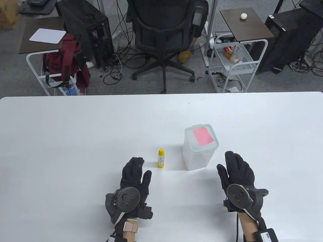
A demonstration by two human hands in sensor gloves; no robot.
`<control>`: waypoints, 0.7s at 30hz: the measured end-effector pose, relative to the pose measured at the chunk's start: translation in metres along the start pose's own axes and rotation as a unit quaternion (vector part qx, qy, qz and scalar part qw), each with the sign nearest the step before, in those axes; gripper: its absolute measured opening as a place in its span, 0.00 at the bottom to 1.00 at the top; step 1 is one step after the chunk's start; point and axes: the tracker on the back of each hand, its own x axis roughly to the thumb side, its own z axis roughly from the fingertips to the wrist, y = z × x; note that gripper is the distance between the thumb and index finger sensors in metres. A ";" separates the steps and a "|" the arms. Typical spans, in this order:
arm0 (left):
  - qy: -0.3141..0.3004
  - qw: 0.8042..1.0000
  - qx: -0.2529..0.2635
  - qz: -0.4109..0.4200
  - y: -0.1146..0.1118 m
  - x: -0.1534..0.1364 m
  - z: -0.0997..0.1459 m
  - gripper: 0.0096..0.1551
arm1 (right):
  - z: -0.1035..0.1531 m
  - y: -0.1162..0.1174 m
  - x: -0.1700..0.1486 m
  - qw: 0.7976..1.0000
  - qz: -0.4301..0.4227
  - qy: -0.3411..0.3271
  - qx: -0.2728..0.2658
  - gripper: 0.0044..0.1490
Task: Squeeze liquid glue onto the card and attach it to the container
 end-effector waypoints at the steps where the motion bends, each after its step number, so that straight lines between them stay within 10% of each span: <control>1: -0.011 1.000 -0.008 -0.024 -0.001 0.001 -0.001 0.42 | 0.000 0.005 0.000 1.000 0.011 -0.012 0.022 0.46; 11: -0.035 0.967 -0.153 -0.200 -0.014 0.003 0.001 0.56 | 0.007 0.029 -0.009 0.981 0.125 -0.017 0.146 0.57; 21: -0.013 0.967 -0.173 -0.188 -0.017 -0.004 0.005 0.56 | 0.009 0.033 -0.010 0.977 0.135 -0.013 0.163 0.56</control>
